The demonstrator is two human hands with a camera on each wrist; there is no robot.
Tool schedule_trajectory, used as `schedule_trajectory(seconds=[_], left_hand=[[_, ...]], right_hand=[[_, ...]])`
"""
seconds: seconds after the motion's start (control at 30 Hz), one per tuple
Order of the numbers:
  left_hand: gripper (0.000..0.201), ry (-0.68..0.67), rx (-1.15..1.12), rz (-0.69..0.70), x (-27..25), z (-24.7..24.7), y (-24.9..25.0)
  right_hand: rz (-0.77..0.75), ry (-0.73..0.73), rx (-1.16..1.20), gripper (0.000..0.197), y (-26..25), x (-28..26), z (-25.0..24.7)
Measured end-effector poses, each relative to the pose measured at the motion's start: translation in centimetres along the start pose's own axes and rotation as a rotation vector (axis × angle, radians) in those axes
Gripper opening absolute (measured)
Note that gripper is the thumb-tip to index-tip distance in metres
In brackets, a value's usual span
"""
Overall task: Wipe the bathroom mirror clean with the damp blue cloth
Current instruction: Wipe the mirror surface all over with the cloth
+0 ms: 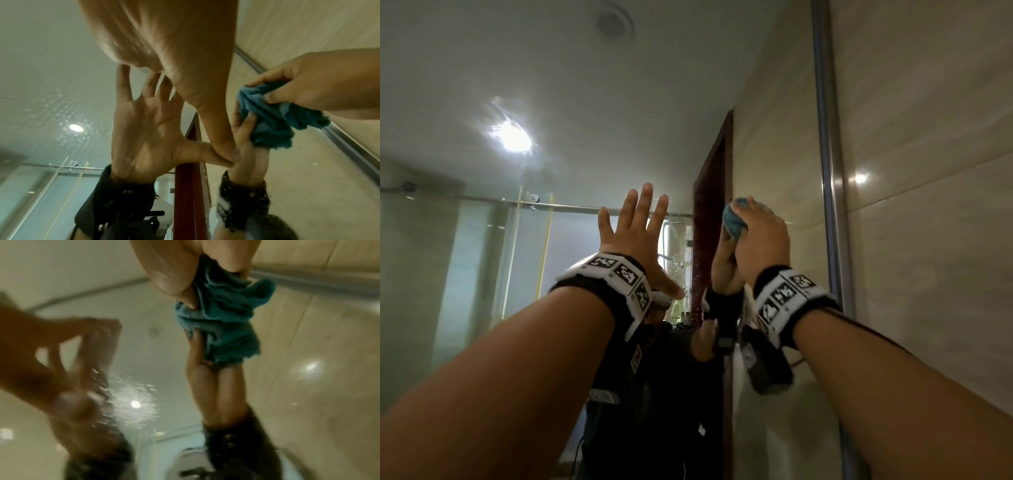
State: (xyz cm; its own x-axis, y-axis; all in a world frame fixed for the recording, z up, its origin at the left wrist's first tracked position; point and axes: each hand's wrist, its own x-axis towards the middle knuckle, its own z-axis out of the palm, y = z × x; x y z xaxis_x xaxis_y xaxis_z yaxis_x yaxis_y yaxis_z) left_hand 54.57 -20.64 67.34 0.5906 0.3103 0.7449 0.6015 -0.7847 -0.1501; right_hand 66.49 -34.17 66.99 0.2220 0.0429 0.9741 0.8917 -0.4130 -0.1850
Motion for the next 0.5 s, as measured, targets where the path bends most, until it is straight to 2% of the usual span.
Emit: schedule_trajectory(seconds=[0.03, 0.07, 0.17, 0.2, 0.23, 0.27, 0.33, 0.4, 0.43, 0.5], left_hand=[[0.152, 0.003, 0.000, 0.001, 0.0, 0.0, 0.0], [0.151, 0.004, -0.002, 0.001, 0.0, 0.0, 0.0], [0.147, 0.007, -0.004, 0.004, 0.1, 0.0, 0.0], [0.148, 0.005, -0.003, 0.007, 0.0, 0.0, 0.0], [0.149, 0.005, -0.001, 0.009, 0.0, 0.0, 0.0], [0.150, 0.008, 0.000, 0.010, 0.0, 0.1, 0.0], [0.152, 0.012, -0.006, 0.009, 0.0, 0.1, -0.1], [0.152, 0.013, -0.008, 0.009, 0.0, 0.1, -0.2], [0.151, 0.013, -0.008, 0.008, 0.0, 0.1, -0.1], [0.147, 0.020, -0.006, -0.001, 0.0, 0.1, 0.1]], right_hand=[[-0.011, 0.001, -0.025, 0.054, -1.0, -0.1, 0.2], [-0.098, -0.024, -0.036, 0.055, -1.9, -1.1, 0.9], [-0.512, -0.197, -0.041, 0.049, -3.3, -5.5, 1.9], [-0.565, -0.244, -0.033, 0.044, -3.0, -5.2, 1.3], [-0.535, -0.259, -0.021, 0.038, -2.4, -4.0, 0.5], [-0.434, -0.237, -0.003, 0.037, -1.7, -2.2, -0.1], [-0.193, -0.099, 0.018, 0.043, -0.2, 1.9, -1.3], [-0.114, -0.008, -0.029, 0.045, -0.7, 2.4, -0.8], [-0.185, -0.023, -0.034, 0.042, -1.7, 1.1, 0.1], [-0.482, -0.167, -0.048, 0.035, -3.0, -2.9, 2.2]])
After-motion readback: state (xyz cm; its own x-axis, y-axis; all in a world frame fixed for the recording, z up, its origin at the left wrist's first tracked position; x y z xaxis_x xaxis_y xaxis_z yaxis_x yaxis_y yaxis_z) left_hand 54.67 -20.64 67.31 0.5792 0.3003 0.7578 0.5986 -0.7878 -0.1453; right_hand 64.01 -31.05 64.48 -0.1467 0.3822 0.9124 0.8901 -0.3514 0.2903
